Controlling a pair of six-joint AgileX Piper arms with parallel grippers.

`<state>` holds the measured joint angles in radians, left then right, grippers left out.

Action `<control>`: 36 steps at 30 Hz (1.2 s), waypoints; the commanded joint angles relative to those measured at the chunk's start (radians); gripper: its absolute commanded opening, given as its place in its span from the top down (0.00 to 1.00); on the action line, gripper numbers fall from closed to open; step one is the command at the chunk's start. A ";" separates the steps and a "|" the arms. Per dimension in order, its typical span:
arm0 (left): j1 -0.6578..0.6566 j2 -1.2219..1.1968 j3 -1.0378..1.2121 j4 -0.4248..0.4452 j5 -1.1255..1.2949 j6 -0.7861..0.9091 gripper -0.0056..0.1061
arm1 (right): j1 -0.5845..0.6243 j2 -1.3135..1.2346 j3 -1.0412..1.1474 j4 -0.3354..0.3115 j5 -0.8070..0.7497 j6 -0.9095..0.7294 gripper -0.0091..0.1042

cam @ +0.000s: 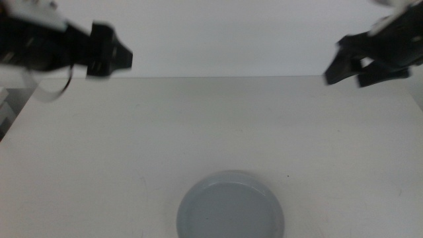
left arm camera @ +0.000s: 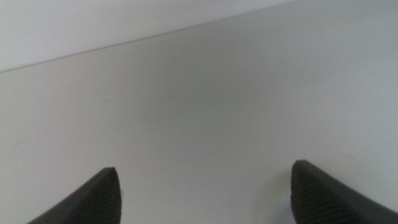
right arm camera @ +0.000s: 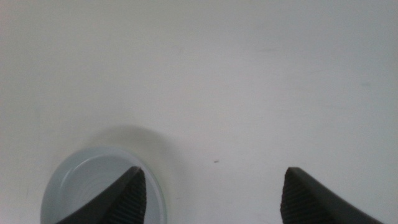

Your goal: Stack the three bowls on top of each other.

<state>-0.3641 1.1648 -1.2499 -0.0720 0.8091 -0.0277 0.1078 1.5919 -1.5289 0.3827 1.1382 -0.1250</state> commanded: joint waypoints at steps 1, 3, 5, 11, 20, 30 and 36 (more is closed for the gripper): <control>0.064 0.065 -0.107 -0.015 -0.031 -0.002 0.01 | -0.045 -0.078 -0.028 0.025 -0.011 -0.019 0.43; 0.111 0.098 -0.136 -0.053 -0.022 0.039 0.01 | -0.067 -0.117 -0.006 0.012 -0.024 -0.020 0.43; 0.147 0.092 -0.129 -0.077 -0.024 0.081 0.01 | -0.079 -0.166 0.031 -0.006 -0.059 -0.031 0.43; 0.205 -0.048 0.056 -0.079 -0.144 0.096 0.01 | -0.076 -0.373 0.229 -0.029 -0.287 -0.068 0.43; 0.205 -0.308 0.347 -0.078 -0.389 0.137 0.01 | -0.076 -0.642 0.514 -0.034 -0.540 -0.158 0.44; 0.205 -0.373 0.352 -0.071 -0.452 0.137 0.01 | -0.076 -0.682 0.521 -0.027 -0.516 -0.151 0.44; 0.205 -0.368 0.355 -0.071 -0.450 0.137 0.01 | -0.076 -0.682 0.521 -0.030 -0.511 -0.151 0.44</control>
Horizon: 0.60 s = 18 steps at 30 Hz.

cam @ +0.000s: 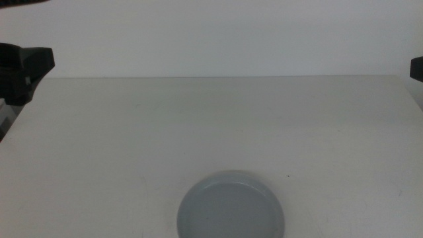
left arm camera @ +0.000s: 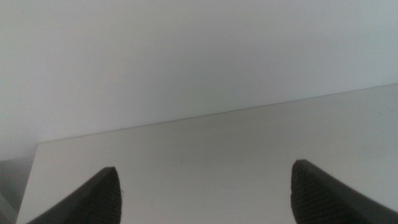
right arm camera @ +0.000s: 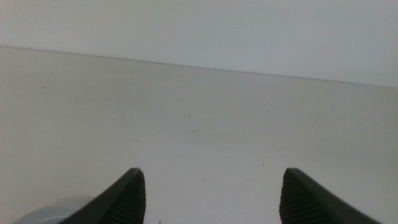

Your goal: Stack the three bowls on top of each other.

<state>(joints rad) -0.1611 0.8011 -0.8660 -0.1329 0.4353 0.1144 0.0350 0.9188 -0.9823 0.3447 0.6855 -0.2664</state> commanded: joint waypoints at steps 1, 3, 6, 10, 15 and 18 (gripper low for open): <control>0.002 -0.004 -0.028 -0.010 -0.076 -0.005 0.01 | -0.004 -0.009 -0.023 0.007 -0.056 -0.010 0.44; 0.002 -0.020 -0.021 -0.018 -0.075 -0.005 0.01 | 0.000 -0.011 -0.021 -0.015 -0.056 -0.010 0.44; 0.002 -0.072 0.020 -0.018 -0.089 -0.005 0.01 | 0.000 -0.040 0.013 -0.056 -0.101 -0.010 0.44; 0.002 -0.171 0.134 -0.018 -0.095 -0.005 0.01 | 0.000 -0.125 0.132 -0.086 -0.232 -0.010 0.44; 0.002 -0.344 0.335 -0.016 -0.095 -0.005 0.01 | 0.000 -0.279 0.359 -0.088 -0.340 -0.010 0.44; 0.002 -0.450 0.466 -0.015 -0.118 -0.005 0.01 | 0.000 -0.401 0.493 -0.095 -0.351 -0.010 0.44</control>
<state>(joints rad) -0.1611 0.3822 -0.4271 -0.1356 0.4084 0.1144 0.0350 0.5635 -0.5124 0.2586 0.4178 -0.2664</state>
